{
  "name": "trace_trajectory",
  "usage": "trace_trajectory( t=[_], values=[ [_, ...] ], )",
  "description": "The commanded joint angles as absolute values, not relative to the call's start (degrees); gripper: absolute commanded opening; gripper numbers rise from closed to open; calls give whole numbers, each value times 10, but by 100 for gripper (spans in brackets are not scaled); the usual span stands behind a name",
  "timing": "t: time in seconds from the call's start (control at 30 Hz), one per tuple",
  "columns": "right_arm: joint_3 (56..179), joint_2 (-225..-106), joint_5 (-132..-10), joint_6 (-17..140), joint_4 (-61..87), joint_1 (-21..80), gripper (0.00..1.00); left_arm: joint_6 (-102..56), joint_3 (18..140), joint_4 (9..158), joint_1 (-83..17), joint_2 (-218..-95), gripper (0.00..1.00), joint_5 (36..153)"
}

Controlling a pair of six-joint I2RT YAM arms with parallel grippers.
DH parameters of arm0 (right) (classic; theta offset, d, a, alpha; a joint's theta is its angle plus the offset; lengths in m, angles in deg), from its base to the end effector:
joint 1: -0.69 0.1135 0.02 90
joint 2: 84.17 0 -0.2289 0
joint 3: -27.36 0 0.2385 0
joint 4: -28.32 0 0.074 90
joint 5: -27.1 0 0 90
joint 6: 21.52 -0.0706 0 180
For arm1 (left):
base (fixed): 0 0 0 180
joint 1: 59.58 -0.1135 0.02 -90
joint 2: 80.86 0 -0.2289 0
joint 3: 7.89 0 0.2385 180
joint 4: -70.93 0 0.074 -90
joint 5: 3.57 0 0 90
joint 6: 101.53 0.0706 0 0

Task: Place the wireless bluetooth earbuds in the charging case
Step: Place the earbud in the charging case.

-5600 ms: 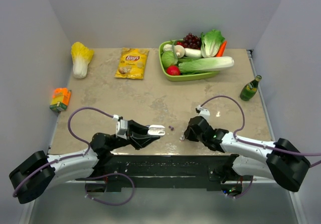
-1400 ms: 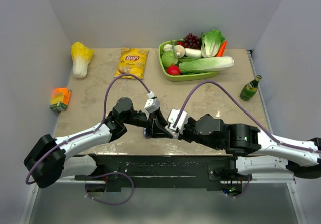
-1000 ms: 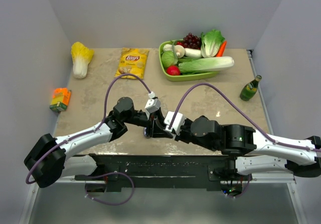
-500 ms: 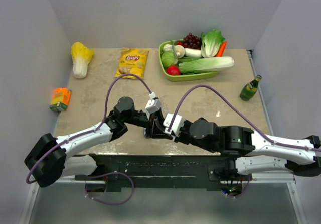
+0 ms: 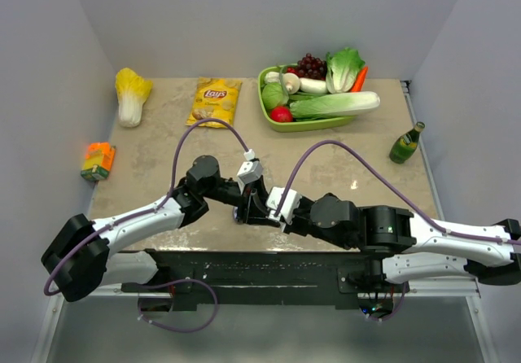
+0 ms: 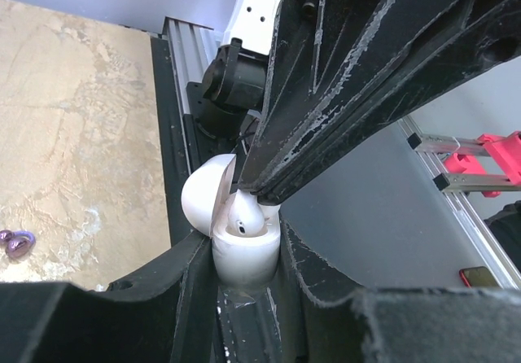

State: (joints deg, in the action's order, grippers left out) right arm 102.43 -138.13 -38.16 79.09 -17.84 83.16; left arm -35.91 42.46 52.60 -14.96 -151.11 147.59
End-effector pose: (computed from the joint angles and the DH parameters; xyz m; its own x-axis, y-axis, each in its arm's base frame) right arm 0.0598 0.2271 0.3260 0.1021 -0.5037 -0.8578 -0.8464 0.4091 -0.3410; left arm 0.1522 -0.2371 0.2448 -0.4149 0.1297 -0.9006 0.8682 -0.2395 -0.4345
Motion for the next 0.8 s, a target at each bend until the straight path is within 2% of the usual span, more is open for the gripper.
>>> trace_trajectory(
  t=[0.0,0.5,0.77],
  values=[
    [1020,-1373,-391,797,-155,837,0,-356,455,493,-155,-1513,0,1481],
    [1012,-1369,-398,796,-145,837,0,-361,453,472,-155,-1515,0,1487],
    [1008,-1351,-386,793,-154,837,0,-389,437,410,-155,-1500,0,1491]
  ],
)
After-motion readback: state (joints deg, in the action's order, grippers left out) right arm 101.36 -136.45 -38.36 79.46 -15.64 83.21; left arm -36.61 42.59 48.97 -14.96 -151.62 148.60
